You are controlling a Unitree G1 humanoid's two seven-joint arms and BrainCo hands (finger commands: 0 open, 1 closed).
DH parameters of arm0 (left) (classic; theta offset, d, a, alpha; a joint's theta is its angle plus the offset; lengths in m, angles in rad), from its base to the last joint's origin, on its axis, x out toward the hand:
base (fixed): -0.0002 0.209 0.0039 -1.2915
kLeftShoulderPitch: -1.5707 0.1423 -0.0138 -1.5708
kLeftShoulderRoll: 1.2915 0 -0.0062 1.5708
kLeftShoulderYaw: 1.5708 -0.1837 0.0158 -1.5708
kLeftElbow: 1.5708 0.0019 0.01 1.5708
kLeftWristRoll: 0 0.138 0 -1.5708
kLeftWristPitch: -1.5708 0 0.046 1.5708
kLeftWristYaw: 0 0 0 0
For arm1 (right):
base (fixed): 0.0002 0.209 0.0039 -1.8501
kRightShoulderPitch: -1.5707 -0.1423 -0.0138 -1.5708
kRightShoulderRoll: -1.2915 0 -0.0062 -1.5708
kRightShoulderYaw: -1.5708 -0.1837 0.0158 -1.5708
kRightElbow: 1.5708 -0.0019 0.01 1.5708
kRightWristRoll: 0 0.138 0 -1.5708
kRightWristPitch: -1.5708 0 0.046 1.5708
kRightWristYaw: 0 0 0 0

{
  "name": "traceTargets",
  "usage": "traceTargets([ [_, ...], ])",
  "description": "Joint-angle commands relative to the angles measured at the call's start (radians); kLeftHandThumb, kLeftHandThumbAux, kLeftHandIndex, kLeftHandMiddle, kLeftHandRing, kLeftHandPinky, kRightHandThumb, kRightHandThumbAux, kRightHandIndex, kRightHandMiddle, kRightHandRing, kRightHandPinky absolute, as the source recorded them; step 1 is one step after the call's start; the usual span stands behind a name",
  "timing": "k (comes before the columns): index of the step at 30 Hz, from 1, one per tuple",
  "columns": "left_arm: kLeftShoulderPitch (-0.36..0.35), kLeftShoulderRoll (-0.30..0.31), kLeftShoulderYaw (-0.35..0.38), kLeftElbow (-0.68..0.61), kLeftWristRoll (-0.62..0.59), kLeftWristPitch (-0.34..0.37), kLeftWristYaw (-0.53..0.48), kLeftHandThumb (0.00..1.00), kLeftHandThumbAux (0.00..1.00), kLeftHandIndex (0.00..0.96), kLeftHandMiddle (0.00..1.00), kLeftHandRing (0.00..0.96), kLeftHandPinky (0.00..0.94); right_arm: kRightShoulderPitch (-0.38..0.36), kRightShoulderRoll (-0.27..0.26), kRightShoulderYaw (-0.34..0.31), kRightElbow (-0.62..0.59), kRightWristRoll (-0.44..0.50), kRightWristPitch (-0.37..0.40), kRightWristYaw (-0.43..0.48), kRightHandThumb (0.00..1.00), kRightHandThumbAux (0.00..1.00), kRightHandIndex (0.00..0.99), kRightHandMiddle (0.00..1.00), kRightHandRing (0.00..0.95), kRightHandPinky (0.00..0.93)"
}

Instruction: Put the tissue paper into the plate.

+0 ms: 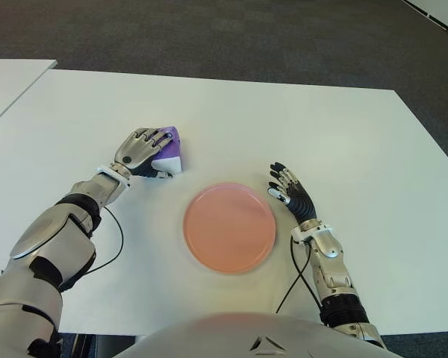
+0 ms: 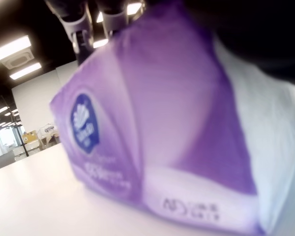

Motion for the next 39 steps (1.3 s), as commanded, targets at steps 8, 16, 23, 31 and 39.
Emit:
traceTargets([
  [8, 0.070, -0.082, 0.034, 0.051, -0.063, -0.009, -0.174, 0.710, 0.702, 0.430, 0.663, 0.653, 0.664, 0.075, -0.008, 0.008, 0.069, -0.016, 0.121, -0.004, 0.000, 0.626, 0.040, 0.111, 0.047, 0.000],
  [16, 0.074, -0.097, 0.057, 0.048, -0.102, -0.018, -0.222, 0.711, 0.706, 0.436, 0.706, 0.695, 0.683, 0.081, -0.012, 0.009, 0.058, -0.017, 0.118, -0.003, 0.000, 0.618, 0.044, 0.116, 0.053, 0.000],
  [23, 0.076, -0.109, 0.065, 0.048, -0.116, -0.006, -0.244, 0.710, 0.707, 0.437, 0.721, 0.708, 0.682, 0.086, -0.012, 0.011, 0.050, -0.018, 0.112, -0.002, 0.000, 0.608, 0.052, 0.115, 0.056, 0.000],
  [31, 0.083, -0.119, 0.052, 0.048, -0.096, 0.025, -0.196, 0.712, 0.706, 0.439, 0.744, 0.733, 0.711, 0.087, -0.013, 0.015, 0.046, -0.023, 0.115, -0.004, 0.000, 0.600, 0.051, 0.112, 0.054, 0.000],
  [39, 0.083, -0.117, 0.049, 0.050, -0.096, 0.029, -0.165, 0.714, 0.705, 0.439, 0.757, 0.749, 0.718, 0.086, -0.011, 0.016, 0.048, -0.023, 0.115, -0.007, 0.000, 0.606, 0.050, 0.112, 0.054, 0.000],
])
